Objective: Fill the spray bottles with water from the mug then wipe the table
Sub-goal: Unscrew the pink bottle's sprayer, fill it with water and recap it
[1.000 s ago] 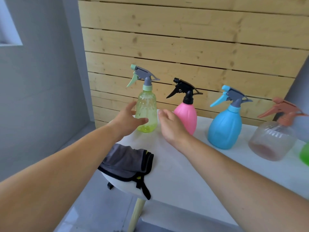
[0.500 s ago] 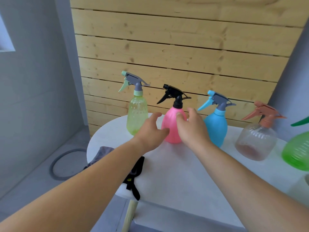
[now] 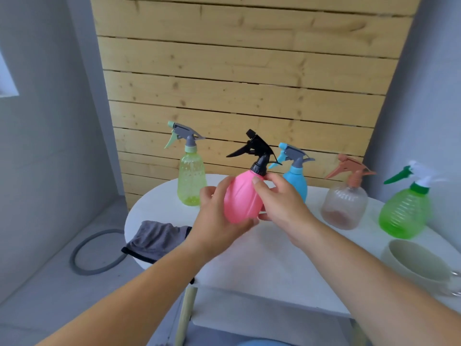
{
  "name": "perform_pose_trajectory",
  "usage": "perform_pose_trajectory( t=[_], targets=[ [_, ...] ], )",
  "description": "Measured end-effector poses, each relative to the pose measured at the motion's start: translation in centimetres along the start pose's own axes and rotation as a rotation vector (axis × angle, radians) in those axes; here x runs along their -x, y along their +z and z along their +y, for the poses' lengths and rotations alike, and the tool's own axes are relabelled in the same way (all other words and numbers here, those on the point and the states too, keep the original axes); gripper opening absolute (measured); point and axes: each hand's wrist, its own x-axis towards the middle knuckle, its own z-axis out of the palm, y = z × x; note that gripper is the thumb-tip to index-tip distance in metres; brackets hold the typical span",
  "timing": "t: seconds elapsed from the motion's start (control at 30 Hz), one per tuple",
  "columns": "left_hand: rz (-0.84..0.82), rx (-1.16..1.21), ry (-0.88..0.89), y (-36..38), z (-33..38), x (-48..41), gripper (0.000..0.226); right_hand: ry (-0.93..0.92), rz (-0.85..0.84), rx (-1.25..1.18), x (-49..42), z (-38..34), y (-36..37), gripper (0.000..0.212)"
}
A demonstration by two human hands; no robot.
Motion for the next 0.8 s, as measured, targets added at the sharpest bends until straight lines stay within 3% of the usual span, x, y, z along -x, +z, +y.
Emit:
perform_pose_trajectory(
  t=[0.07, 0.17, 0.3, 0.4, 0.67, 0.73, 0.8],
  targets=[
    [0.026, -0.037, 0.063, 0.3, 1.8, 2.2, 0.096, 0.029, 0.004, -0.075, 2.4, -0.8, -2.2, 0.035],
    [0.012, -0.076, 0.146, 0.9, 5.0, 5.8, 0.092, 0.052, 0.05, -0.198, 6.3, -1.6, -5.9, 0.046],
    [-0.006, -0.059, 0.213, 1.6, 9.0, 10.7, 0.088, 0.152, 0.047, -0.552, 11.5, -2.2, -10.3, 0.014],
    [-0.05, -0.062, 0.216, 1.9, 12.0, 13.9, 0.087, 0.154, 0.049, -0.686, 14.8, -2.5, -12.6, 0.01],
    [-0.214, 0.039, 0.136, 1.1, 15.8, 20.7, 0.087, 0.127, -0.05, -0.648, 21.3, -2.4, -16.9, 0.035],
    [-0.337, 0.189, 0.042, 0.8, 15.9, 21.3, 0.089, 0.11, -0.051, -0.621, 22.1, -1.8, -17.3, 0.038],
    [-0.473, 0.477, -0.16, 0.6, 15.8, 21.7, 0.091, 0.11, -0.069, -0.631, 22.8, -1.4, -17.4, 0.041]
  ],
)
